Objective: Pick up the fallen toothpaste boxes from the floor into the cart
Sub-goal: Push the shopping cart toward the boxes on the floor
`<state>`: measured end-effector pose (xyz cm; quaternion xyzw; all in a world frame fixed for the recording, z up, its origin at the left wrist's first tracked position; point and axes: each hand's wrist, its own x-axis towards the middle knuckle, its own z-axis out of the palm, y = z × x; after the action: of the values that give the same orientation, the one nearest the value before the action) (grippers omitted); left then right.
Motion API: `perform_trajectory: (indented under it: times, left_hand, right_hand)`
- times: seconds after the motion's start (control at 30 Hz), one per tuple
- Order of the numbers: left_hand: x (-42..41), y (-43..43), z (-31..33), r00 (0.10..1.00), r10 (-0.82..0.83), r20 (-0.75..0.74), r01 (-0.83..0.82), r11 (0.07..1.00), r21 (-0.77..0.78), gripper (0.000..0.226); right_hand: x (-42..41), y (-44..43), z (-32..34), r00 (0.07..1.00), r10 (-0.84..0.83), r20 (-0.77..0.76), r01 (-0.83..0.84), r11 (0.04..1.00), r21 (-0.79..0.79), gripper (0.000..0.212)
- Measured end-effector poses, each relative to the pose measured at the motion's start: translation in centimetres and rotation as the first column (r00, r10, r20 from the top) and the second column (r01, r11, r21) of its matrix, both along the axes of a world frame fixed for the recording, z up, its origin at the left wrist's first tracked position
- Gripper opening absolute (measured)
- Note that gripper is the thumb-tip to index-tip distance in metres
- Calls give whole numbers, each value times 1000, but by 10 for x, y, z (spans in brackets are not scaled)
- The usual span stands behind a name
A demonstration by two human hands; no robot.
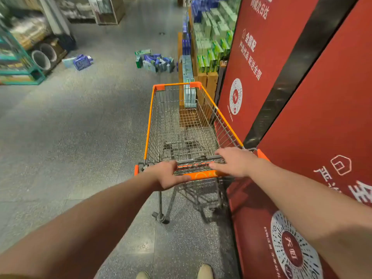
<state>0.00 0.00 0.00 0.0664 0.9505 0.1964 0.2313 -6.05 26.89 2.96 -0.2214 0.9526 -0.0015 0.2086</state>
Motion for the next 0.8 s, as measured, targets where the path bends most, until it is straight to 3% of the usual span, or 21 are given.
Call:
perform_trajectory:
  times: [0.07, 0.13, 0.3, 0.4, 0.5, 0.67, 0.8]
  left_hand:
    - [2, 4, -11, 997, 31, 65, -30, 999, -20, 105]
    - [6, 4, -24, 998, 23, 57, -15, 991, -134, 111]
    - [-4, 7, -30, 991, -126, -52, 96, 918, -385, 87]
    - [-5, 1, -33, 995, -101, -20, 86, 920, -382, 91]
    - [-7, -4, -34, 996, -86, -13, 75, 922, -379, 97]
    - [-3, -10, -30, 996, -84, -22, 67, 903, -423, 101]
    - [-1, -26, -29, 999, -40, -37, 20, 899, -437, 95]
  right_hand:
    - [-3, 10, -12, 1000, 22, 21, -23, 999, 40, 91]
    - [-2, 21, -31, 996, 32, 87, -39, 996, 76, 88]
    - [-13, 32, -52, 990, 96, 105, -99, 995, 28, 81]
    - [-17, 31, -57, 991, 129, 32, -130, 991, 33, 90]
    - [-19, 26, -58, 985, 173, -12, -172, 983, 67, 83]
    - [-25, 12, -56, 979, 205, -12, -201, 971, 127, 87]
    - [-36, -11, -57, 967, 254, 22, -255, 964, 81, 98]
